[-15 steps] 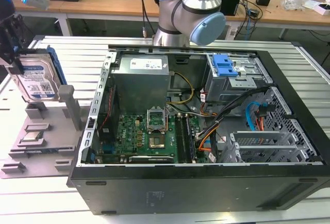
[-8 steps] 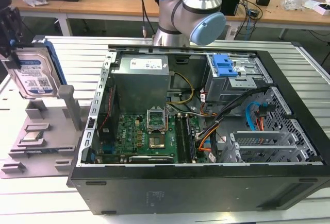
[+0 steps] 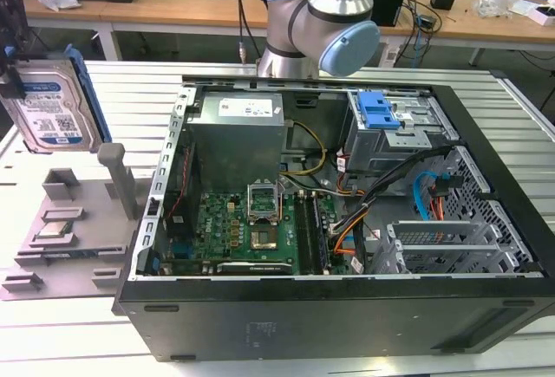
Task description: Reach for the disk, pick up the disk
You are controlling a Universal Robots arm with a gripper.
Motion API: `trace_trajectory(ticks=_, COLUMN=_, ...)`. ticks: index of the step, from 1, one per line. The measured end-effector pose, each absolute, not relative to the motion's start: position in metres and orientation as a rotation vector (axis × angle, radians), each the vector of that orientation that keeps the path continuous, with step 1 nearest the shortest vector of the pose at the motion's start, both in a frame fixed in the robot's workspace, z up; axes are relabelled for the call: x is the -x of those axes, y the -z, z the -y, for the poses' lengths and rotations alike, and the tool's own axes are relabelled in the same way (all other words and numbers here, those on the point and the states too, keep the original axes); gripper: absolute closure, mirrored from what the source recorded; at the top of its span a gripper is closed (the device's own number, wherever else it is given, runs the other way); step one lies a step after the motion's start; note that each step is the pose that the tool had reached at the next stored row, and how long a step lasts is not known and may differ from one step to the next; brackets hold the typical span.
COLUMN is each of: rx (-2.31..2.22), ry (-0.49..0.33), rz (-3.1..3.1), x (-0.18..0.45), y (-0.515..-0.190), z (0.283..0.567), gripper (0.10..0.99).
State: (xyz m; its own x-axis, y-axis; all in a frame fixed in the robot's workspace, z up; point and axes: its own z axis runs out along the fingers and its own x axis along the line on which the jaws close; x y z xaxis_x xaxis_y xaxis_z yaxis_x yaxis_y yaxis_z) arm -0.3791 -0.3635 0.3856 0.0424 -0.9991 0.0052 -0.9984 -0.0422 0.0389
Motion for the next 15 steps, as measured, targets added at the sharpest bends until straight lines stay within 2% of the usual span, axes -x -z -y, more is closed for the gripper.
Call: trace_trajectory(ticks=15, rx=-2.245, ry=0.036, rz=2.152, x=0.379, y=-0.428, z=0.364, gripper=0.718)
